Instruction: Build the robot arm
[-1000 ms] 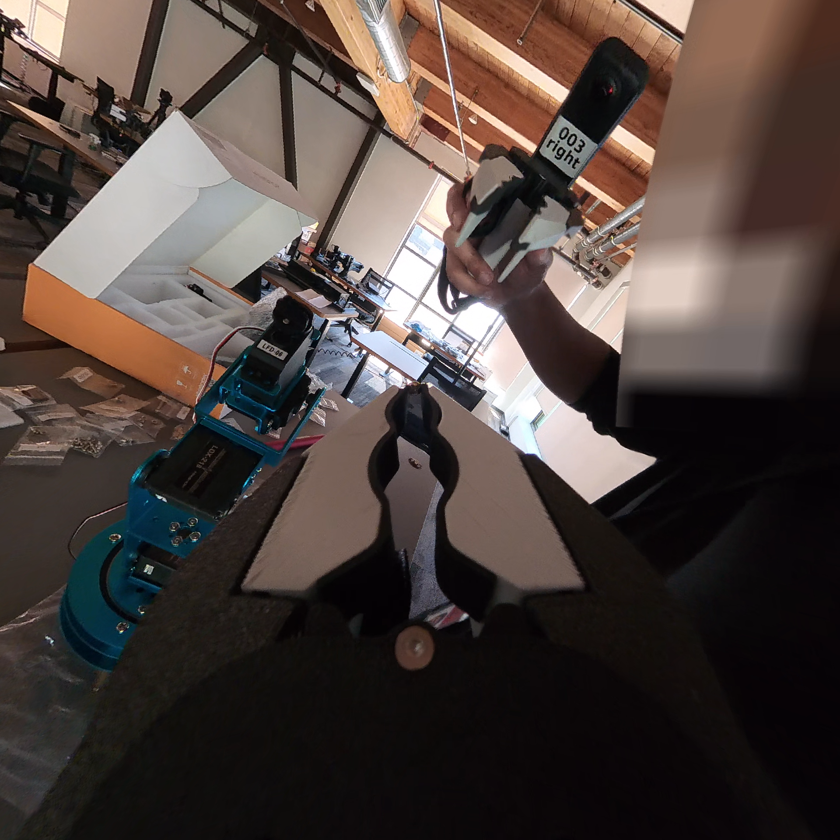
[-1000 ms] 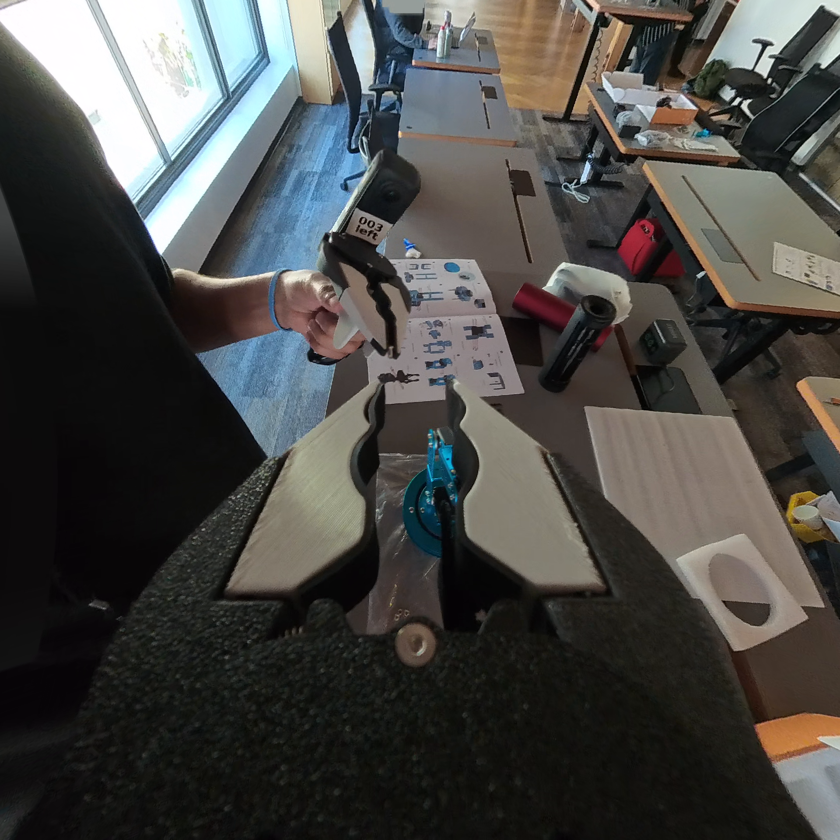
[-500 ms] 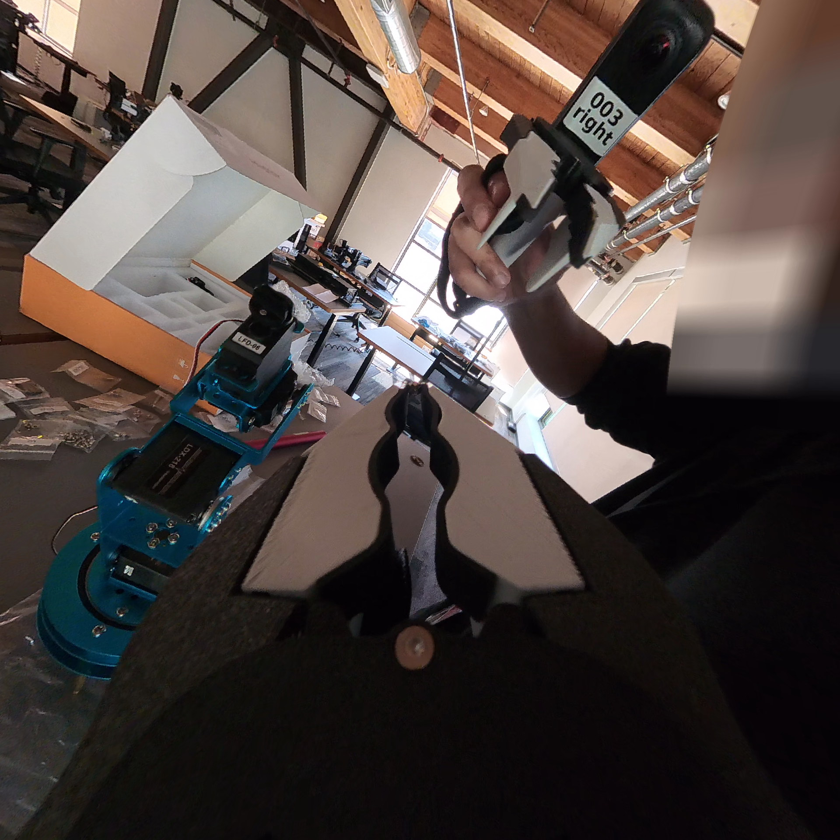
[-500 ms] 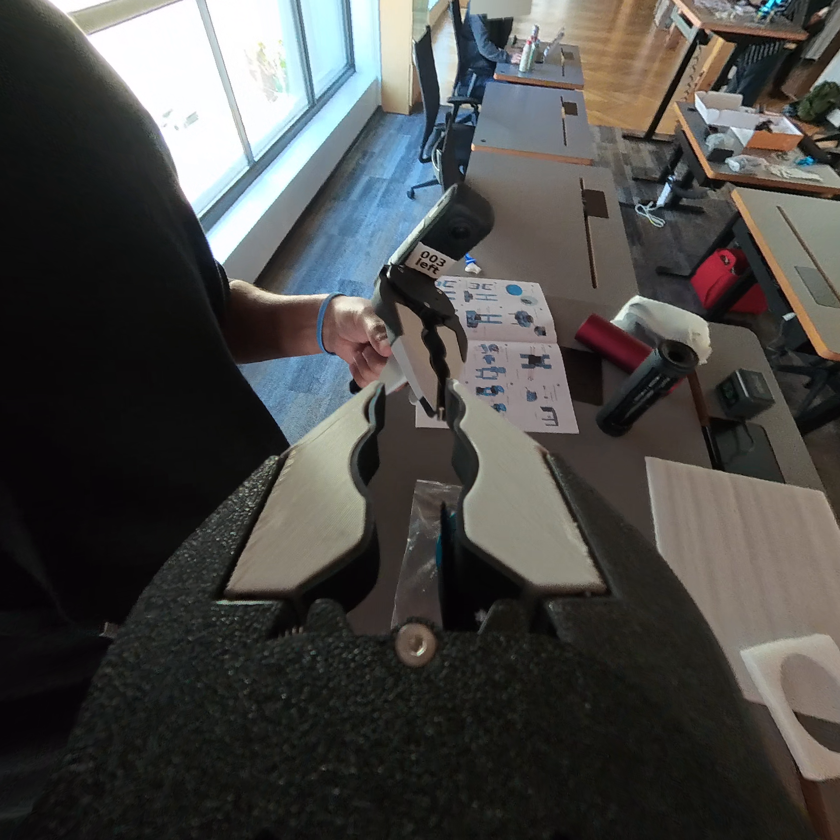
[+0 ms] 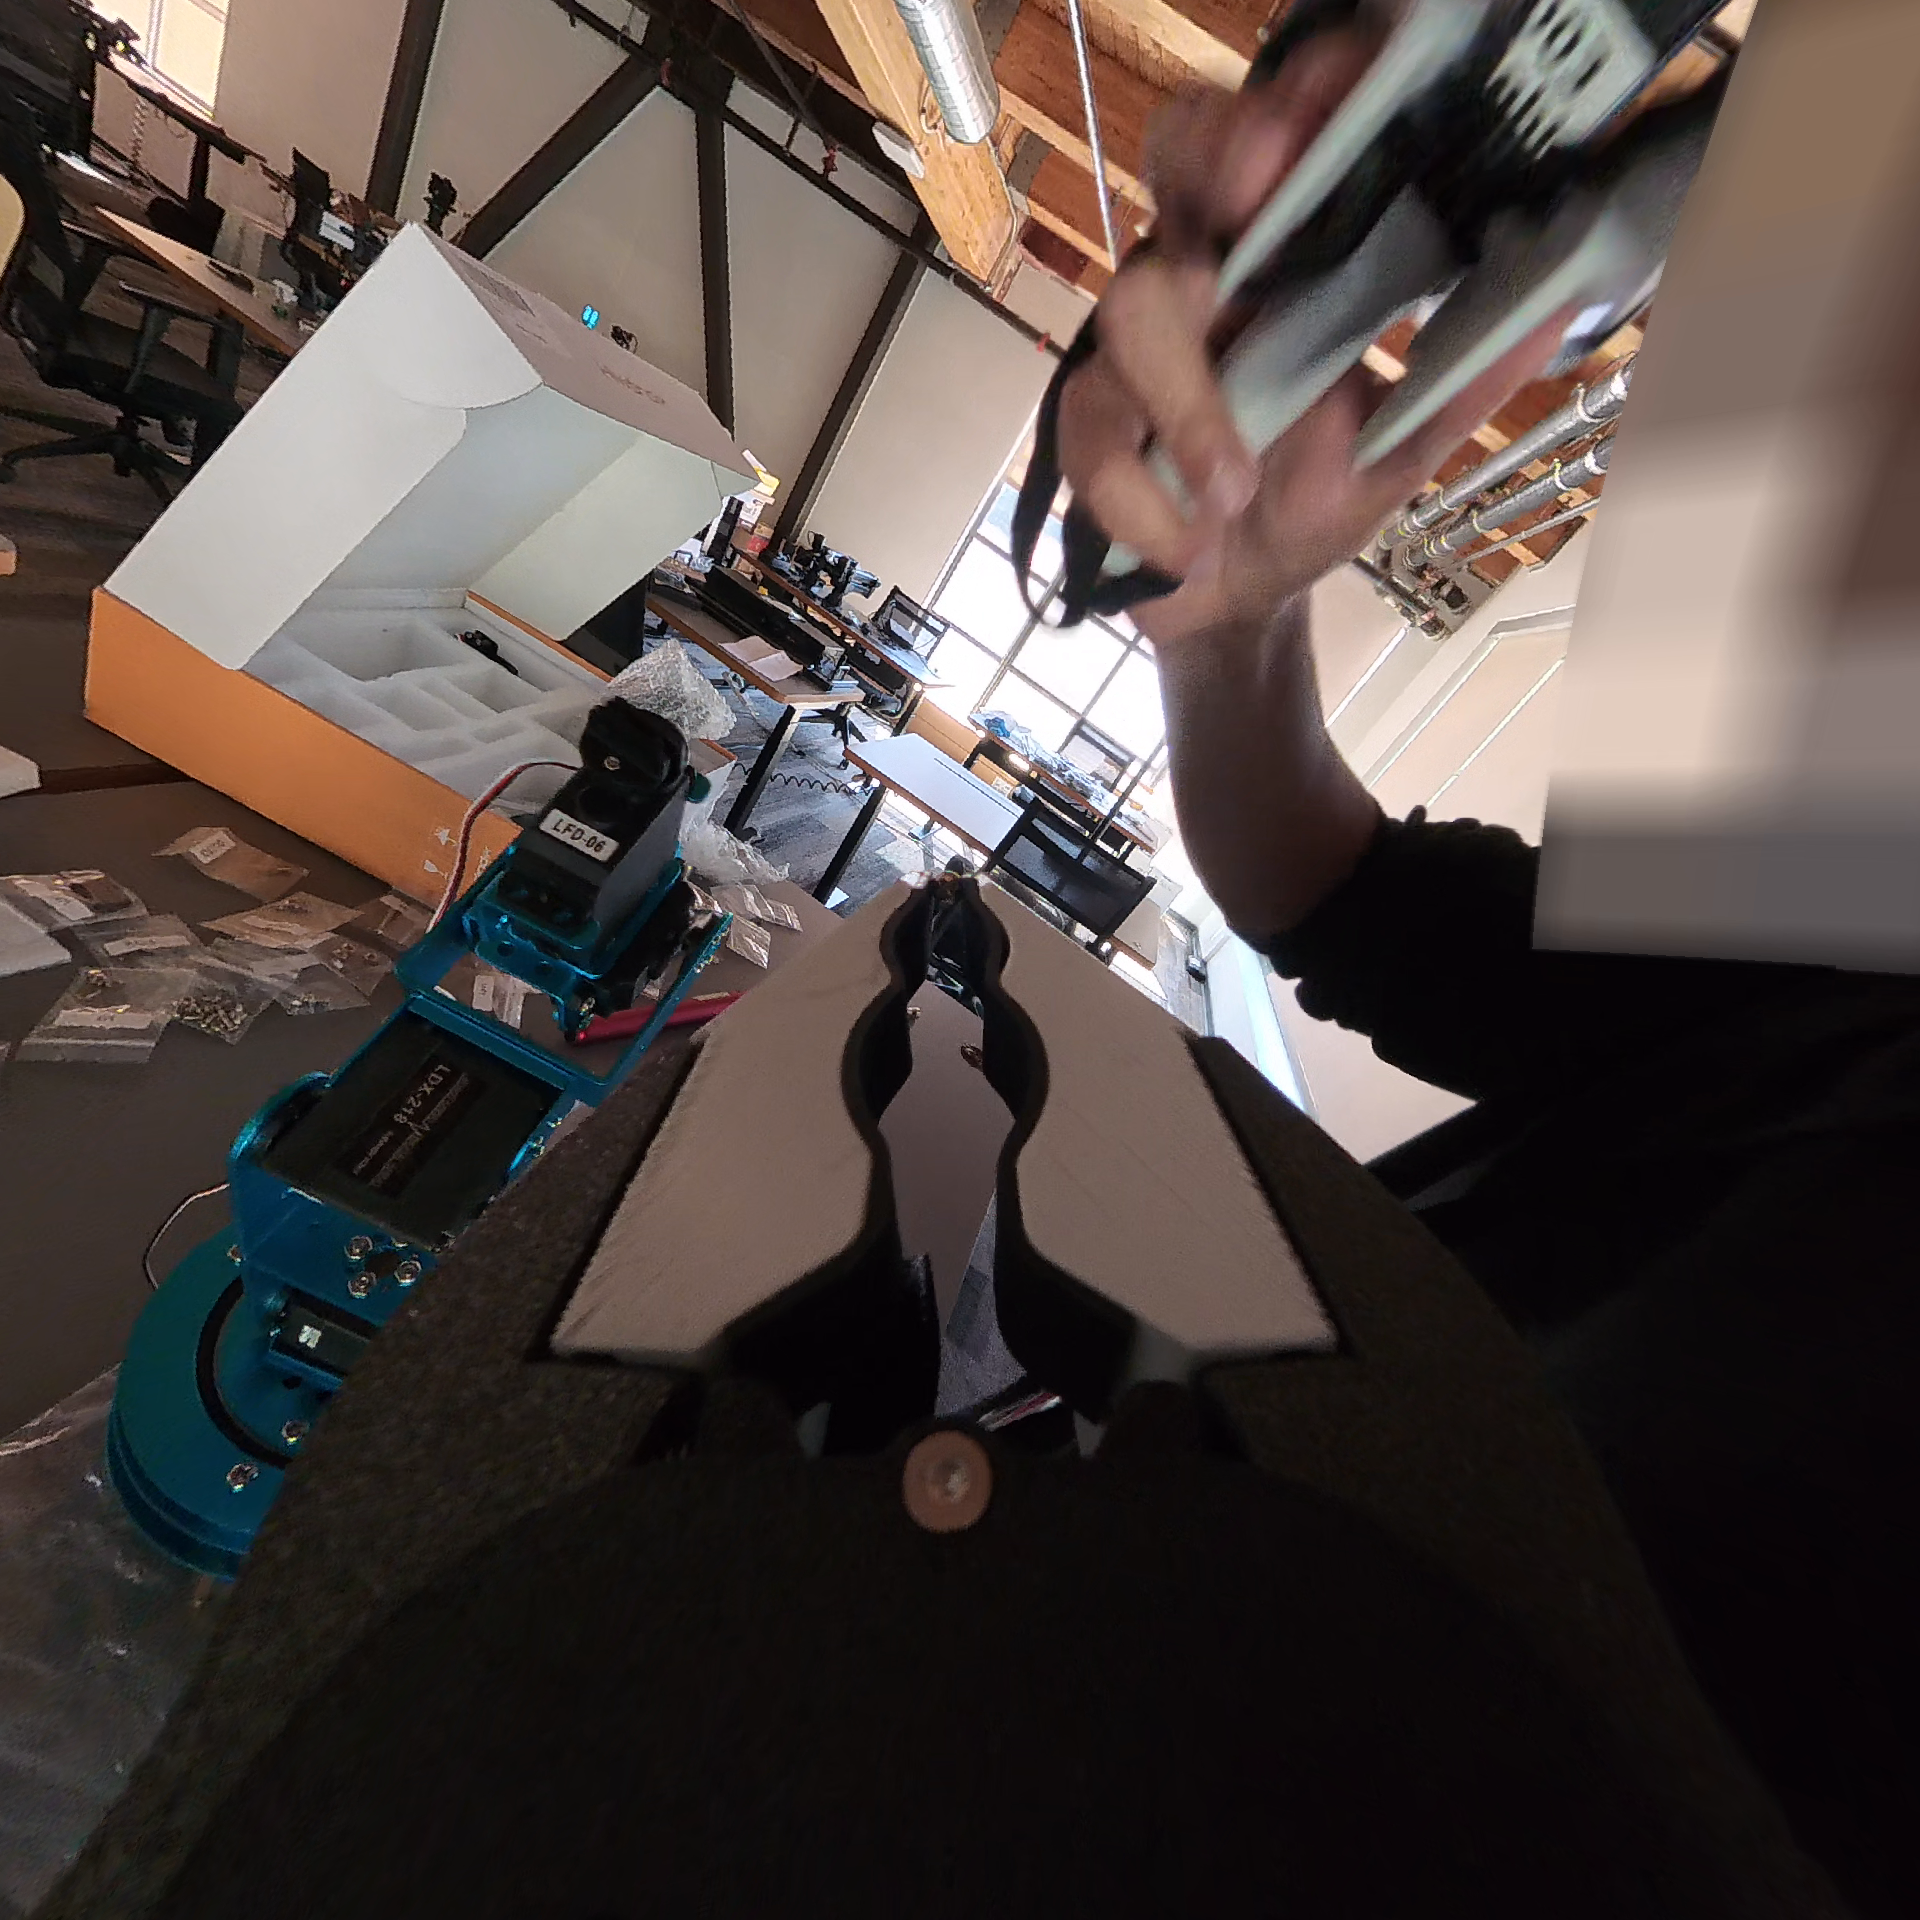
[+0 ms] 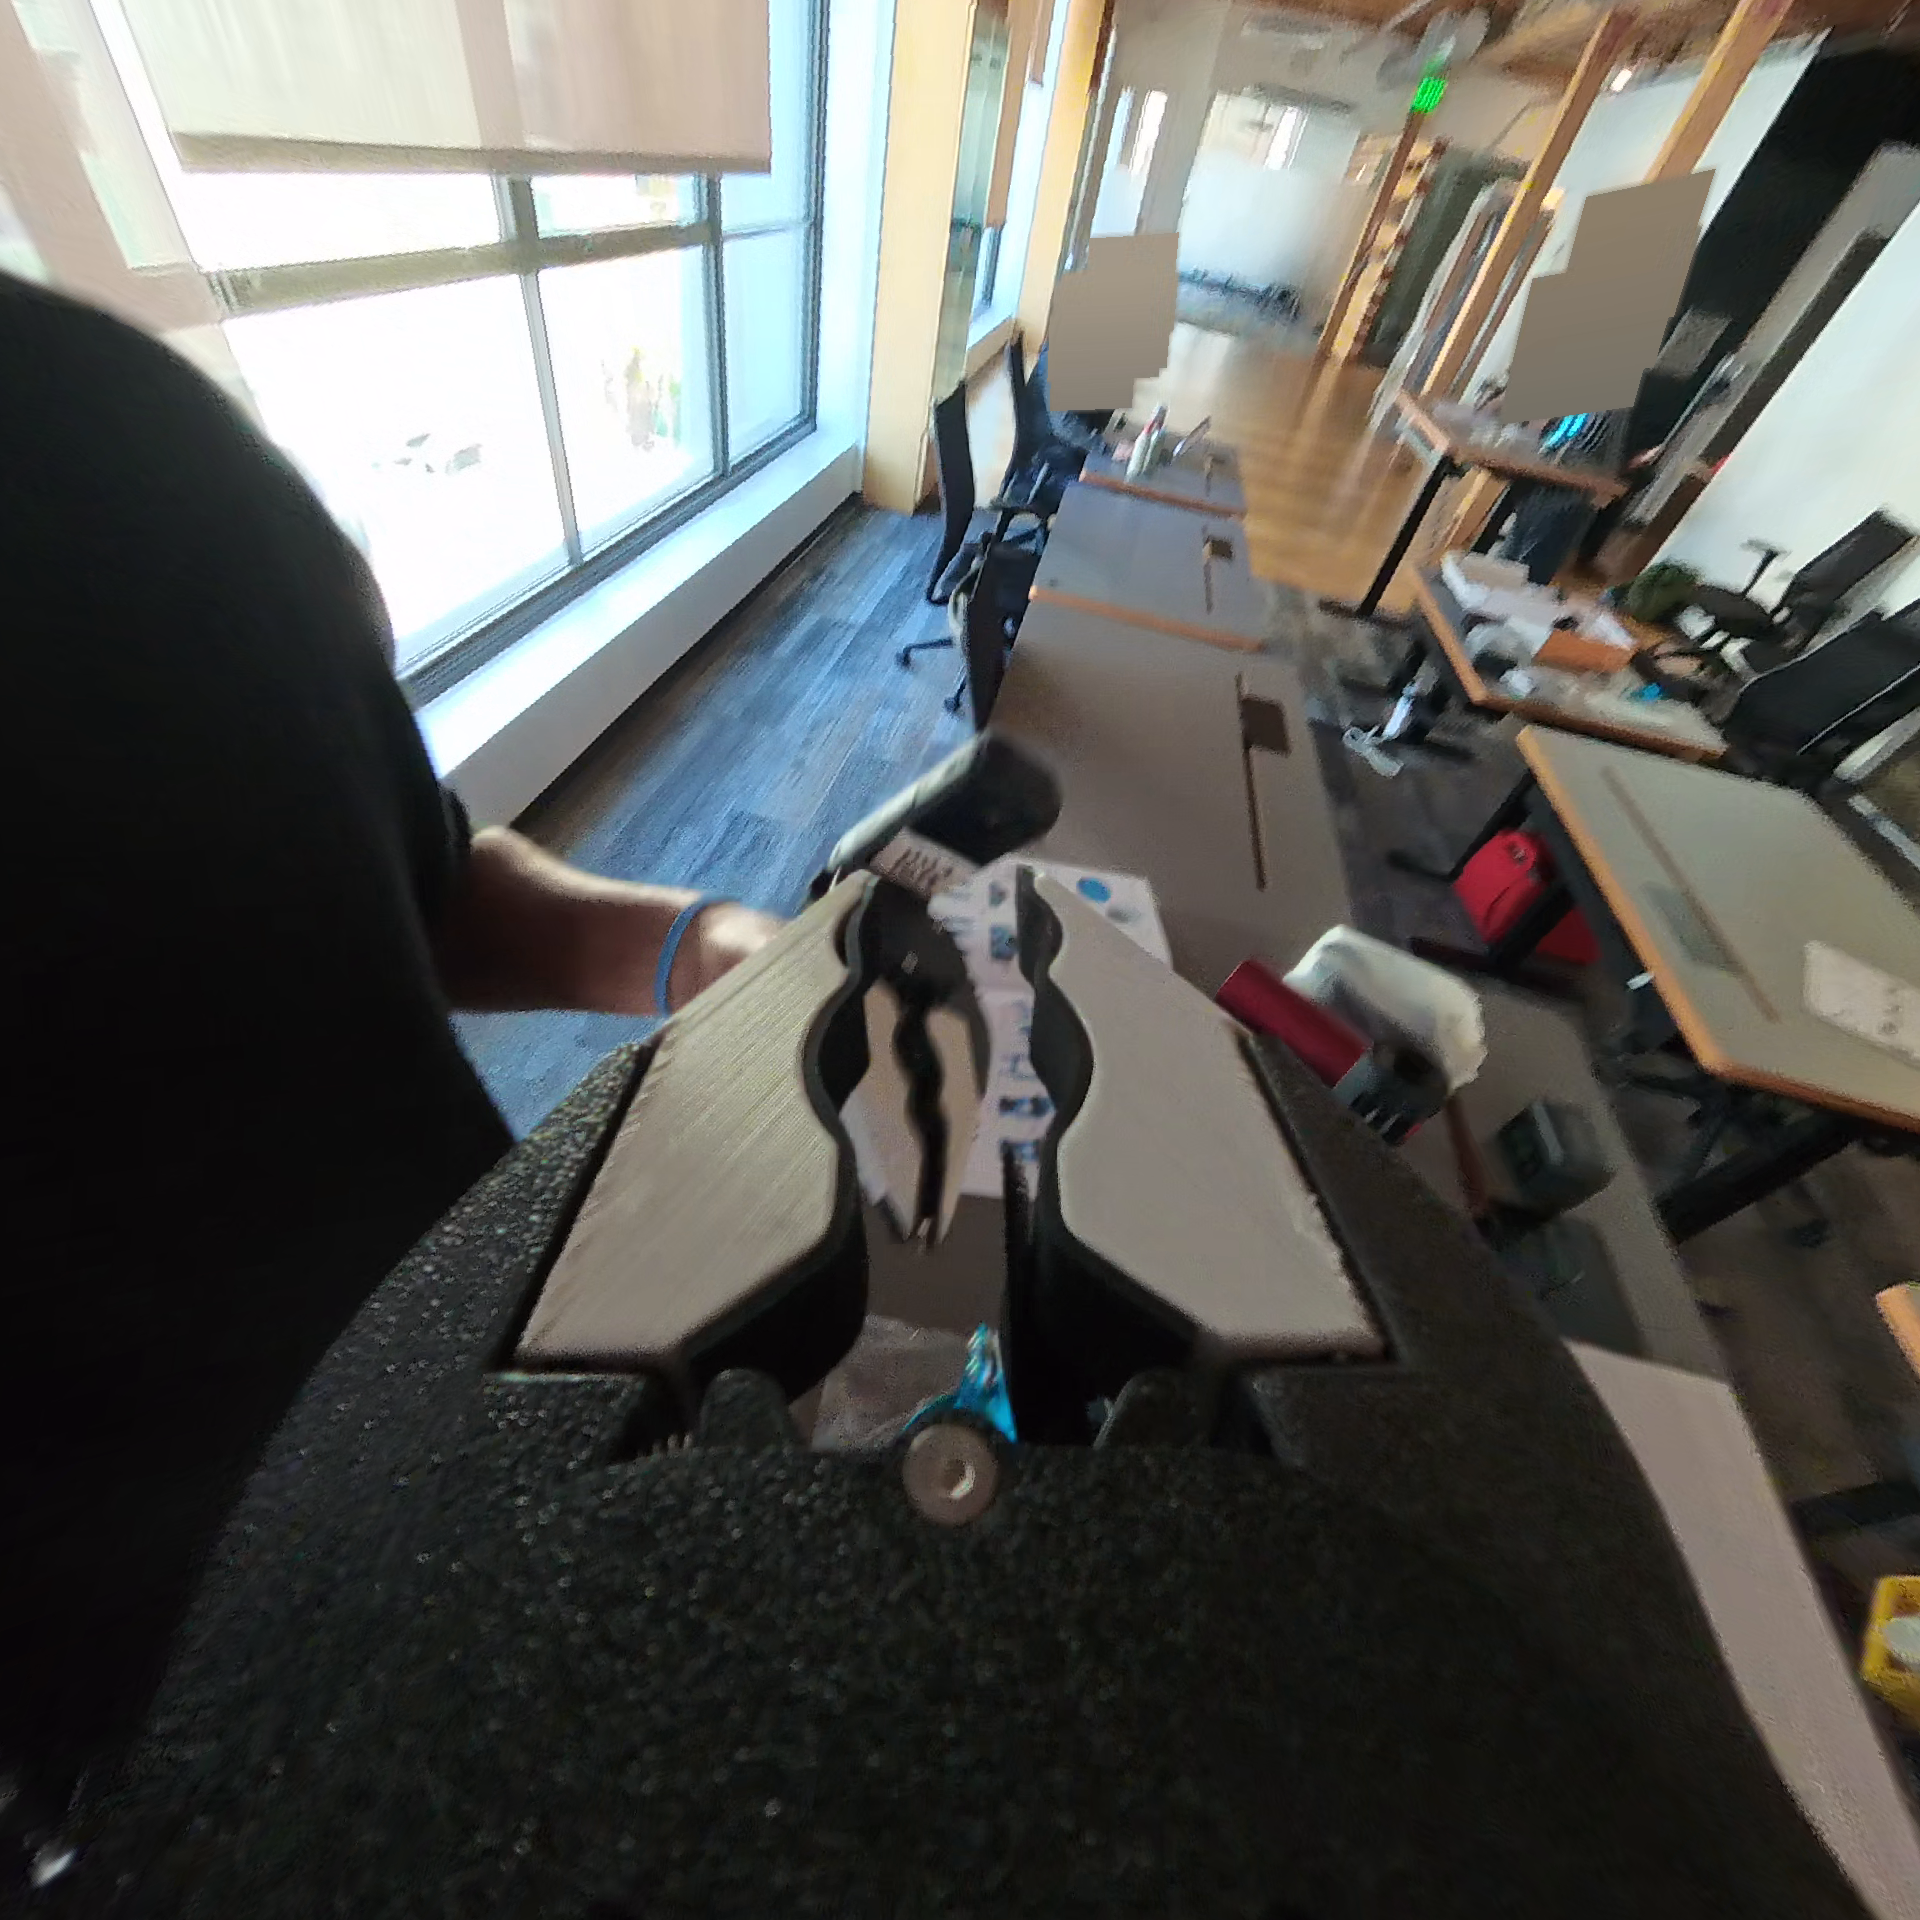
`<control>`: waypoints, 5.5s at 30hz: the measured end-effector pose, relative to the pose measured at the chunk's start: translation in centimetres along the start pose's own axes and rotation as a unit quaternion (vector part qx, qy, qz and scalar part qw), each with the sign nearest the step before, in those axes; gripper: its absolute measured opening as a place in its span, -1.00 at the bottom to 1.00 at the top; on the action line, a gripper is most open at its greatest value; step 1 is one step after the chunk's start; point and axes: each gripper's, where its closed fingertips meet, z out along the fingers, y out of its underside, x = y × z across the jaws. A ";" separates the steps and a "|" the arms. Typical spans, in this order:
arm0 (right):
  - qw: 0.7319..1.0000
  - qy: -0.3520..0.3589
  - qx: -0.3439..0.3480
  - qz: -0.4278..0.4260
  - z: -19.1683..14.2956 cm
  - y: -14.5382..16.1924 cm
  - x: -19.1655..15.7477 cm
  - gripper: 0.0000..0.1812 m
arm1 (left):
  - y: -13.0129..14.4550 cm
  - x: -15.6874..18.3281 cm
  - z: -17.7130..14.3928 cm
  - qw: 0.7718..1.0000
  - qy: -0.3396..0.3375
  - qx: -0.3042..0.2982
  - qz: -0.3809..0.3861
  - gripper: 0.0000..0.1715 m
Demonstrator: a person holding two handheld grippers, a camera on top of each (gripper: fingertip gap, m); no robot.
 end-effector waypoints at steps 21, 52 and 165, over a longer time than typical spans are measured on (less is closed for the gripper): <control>0.988 -0.009 0.133 -0.084 1.7 -17.7 1.7 -0.67 | 0.1 -1.8 -1.1 1.000 -0.013 -0.001 -0.020 -0.95; 0.999 0.013 0.044 0.030 4.9 -12.9 5.2 -0.55 | 0.7 -1.7 -0.3 0.999 -0.032 -0.024 -0.005 -0.95; 0.979 -0.023 0.141 0.147 -4.7 20.1 3.3 -0.69 | 0.4 -6.7 5.5 0.746 -0.056 -0.560 0.356 -0.94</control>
